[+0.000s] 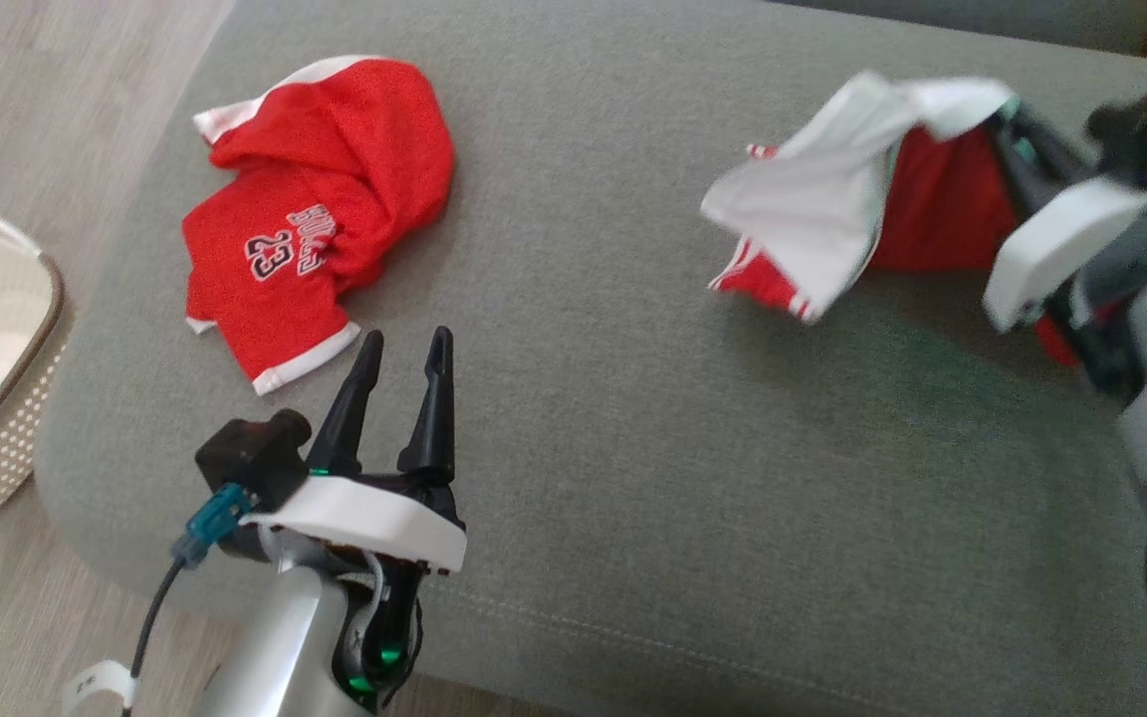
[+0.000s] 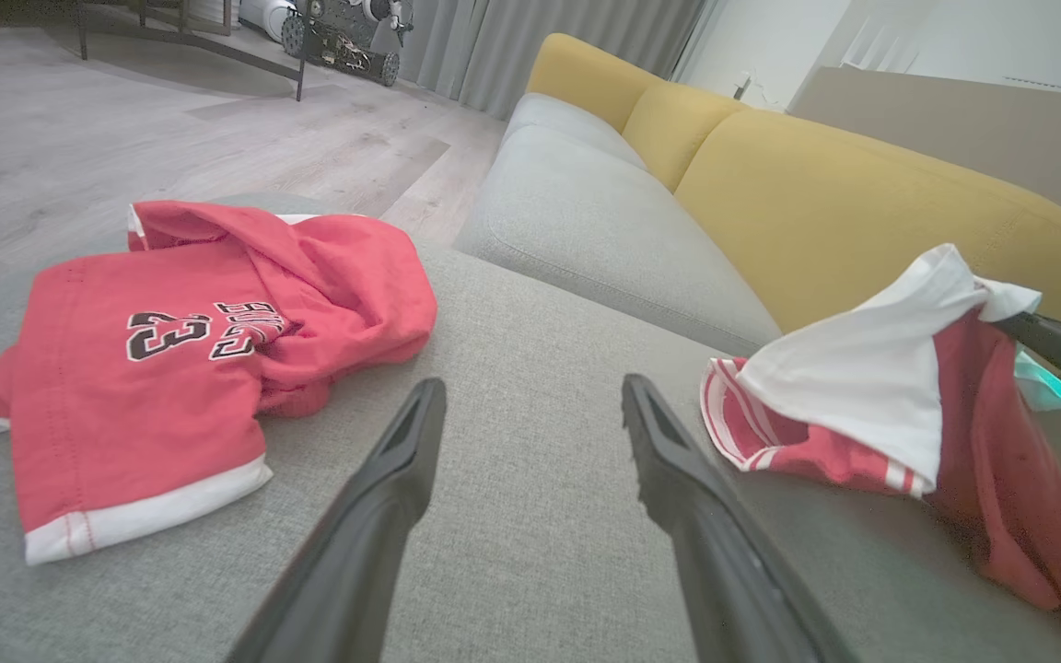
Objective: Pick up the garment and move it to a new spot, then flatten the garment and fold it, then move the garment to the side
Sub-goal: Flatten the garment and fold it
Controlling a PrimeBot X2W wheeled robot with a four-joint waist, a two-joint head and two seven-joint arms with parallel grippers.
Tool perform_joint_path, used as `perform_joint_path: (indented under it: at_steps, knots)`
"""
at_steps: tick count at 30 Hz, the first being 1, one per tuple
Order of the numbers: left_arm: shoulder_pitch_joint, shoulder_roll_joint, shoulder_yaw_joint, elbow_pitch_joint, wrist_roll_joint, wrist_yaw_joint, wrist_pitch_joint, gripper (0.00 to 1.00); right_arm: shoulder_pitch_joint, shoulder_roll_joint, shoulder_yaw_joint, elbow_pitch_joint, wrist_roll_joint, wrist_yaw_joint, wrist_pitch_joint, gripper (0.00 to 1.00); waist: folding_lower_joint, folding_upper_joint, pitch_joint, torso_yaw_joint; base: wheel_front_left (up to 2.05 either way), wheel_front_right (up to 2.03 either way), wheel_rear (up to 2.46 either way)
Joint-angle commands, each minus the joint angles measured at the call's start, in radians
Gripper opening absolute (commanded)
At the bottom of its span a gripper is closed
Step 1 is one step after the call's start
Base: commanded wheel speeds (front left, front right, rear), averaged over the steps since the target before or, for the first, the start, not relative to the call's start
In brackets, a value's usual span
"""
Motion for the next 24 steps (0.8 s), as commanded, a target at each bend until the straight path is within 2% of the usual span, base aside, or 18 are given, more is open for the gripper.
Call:
perform_joint_path:
  at_steps: [1,3,4,5,7,9,15,19,24]
  knots:
    - [-0.038,0.007,0.025,-0.035,-0.004,0.001,-0.008,1.00,-0.033,-0.015,0.006,-0.020,0.011,0.008,0.013,0.00,0.0000,0.0000,0.016,0.016,0.00,0.00,0.00]
    - [-0.044,0.007,0.021,-0.034,-0.008,0.000,-0.008,1.00,-0.064,-0.028,0.003,0.033,0.043,0.008,0.066,0.00,0.0000,0.0000,0.029,0.028,0.00,0.00,0.00]
    - [-0.048,0.007,0.021,-0.034,-0.011,0.001,-0.008,1.00,-0.083,-0.038,-0.004,0.063,0.046,0.008,0.076,0.33,0.0000,0.0000,0.036,0.033,0.00,0.00,0.00]
    - [-0.051,0.007,0.020,-0.033,-0.013,0.001,-0.008,1.00,-0.099,-0.048,-0.017,0.102,0.039,0.008,0.083,1.00,0.0000,0.0000,0.041,0.038,0.00,0.00,0.00]
    - [-0.056,0.007,0.017,-0.030,-0.015,0.000,-0.008,1.00,-0.123,-0.068,-0.010,0.173,-0.005,0.008,0.086,1.00,0.0000,0.0000,0.048,0.045,0.00,0.00,0.00]
    - [-0.060,0.007,0.017,-0.029,-0.016,0.001,-0.008,1.00,-0.147,-0.069,-0.048,0.238,-0.048,0.008,0.056,1.00,0.0000,0.0000,0.052,0.046,0.00,0.00,0.00]
    - [-0.065,0.007,0.038,-0.021,0.004,-0.001,-0.008,1.00,-0.159,0.022,-0.175,0.347,-0.174,0.008,-0.083,1.00,0.0000,0.0000,0.032,-0.006,0.00,0.00,0.00]
    - [-0.065,0.007,0.058,-0.019,0.018,-0.003,-0.008,1.00,-0.122,0.108,-0.234,0.335,-0.200,0.008,-0.185,1.00,0.0000,0.0000,0.003,-0.073,0.00,0.00,0.00]
    - [-0.067,0.007,0.084,-0.013,0.026,-0.004,-0.008,1.00,-0.008,0.219,-0.269,0.224,-0.178,0.008,-0.279,1.00,0.0000,0.0000,-0.031,-0.175,0.00,0.00,0.00]
